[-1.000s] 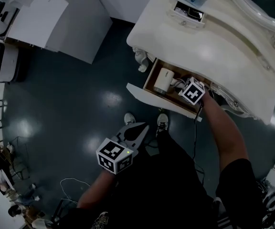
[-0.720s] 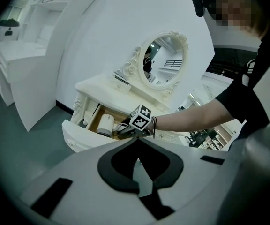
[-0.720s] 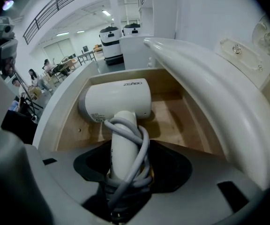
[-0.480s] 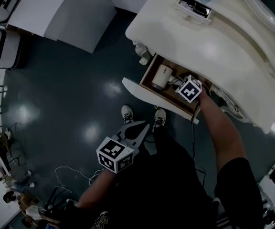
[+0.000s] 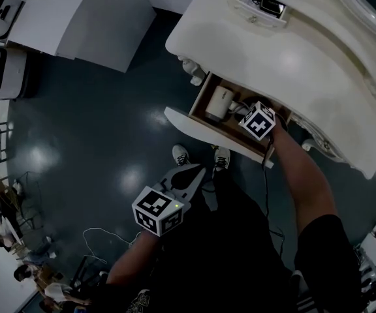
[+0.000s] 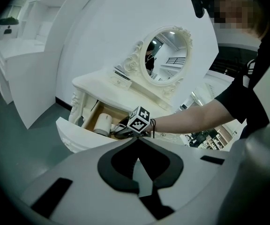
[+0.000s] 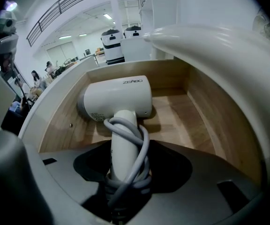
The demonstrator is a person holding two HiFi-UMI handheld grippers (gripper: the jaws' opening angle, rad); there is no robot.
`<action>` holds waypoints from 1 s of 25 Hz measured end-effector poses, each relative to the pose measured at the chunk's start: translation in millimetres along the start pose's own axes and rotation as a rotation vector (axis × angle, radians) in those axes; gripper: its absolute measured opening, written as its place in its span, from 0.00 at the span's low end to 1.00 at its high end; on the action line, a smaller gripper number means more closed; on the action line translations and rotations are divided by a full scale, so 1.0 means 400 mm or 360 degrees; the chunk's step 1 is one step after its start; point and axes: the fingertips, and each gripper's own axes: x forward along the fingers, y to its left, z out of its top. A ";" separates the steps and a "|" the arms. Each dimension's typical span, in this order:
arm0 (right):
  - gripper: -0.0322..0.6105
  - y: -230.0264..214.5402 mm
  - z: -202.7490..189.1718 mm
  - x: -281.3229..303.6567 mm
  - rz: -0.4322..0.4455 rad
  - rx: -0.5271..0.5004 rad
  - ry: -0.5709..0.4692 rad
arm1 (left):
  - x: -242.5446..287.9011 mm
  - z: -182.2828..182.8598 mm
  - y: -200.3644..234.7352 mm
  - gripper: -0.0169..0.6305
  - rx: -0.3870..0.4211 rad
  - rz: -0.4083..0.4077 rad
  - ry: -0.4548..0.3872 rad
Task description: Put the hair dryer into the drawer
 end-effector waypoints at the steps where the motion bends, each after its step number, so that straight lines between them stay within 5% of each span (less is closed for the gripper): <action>1: 0.44 -0.001 0.000 0.002 -0.0004 -0.0002 -0.0002 | 0.003 0.002 0.002 0.03 0.0001 -0.0003 0.0003; 20: 0.44 -0.001 0.013 -0.058 -0.0106 -0.0022 -0.0100 | -0.012 0.030 0.013 0.03 0.0077 -0.0064 0.0012; 25: 0.44 0.029 0.036 -0.197 -0.0154 0.0280 -0.0338 | -0.026 0.084 -0.017 0.03 0.0175 -0.0173 0.0002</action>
